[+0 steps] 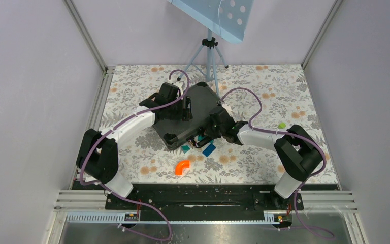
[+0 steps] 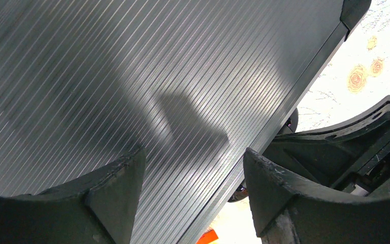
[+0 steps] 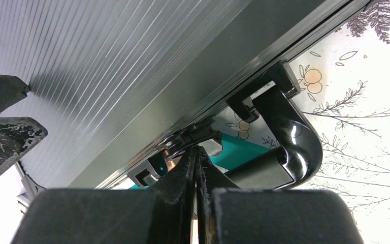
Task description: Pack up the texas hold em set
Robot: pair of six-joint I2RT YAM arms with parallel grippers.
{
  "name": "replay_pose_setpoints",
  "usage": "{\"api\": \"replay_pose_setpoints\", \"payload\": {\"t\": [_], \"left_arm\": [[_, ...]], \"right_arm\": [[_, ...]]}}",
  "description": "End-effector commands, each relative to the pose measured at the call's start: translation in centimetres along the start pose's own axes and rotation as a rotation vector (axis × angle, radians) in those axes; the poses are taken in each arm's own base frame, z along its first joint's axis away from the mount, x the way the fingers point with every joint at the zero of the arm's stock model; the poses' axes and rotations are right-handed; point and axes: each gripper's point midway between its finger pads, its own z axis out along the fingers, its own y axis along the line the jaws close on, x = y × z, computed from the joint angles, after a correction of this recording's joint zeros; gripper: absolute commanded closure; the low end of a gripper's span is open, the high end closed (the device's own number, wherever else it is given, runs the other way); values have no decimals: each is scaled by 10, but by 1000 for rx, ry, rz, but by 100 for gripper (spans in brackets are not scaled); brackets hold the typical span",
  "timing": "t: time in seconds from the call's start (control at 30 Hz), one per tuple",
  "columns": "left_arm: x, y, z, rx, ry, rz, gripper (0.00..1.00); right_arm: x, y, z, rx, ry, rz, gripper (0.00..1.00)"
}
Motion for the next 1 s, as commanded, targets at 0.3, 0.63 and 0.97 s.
{"api": "replay_pose_setpoints", "payload": {"t": [0.3,0.63,0.97], "left_arm": [[46,14,8,-57,171,-4,30],[45,14,7,-57,169,-4,30],[46,14,8,-56,169,-3,30]], "right_arm": [[-37,42,-11,-130,-112,36,98],[-45,49,-21,-155,-140,31,98],[-46,52,-22,-164,-139,30,98]]}}
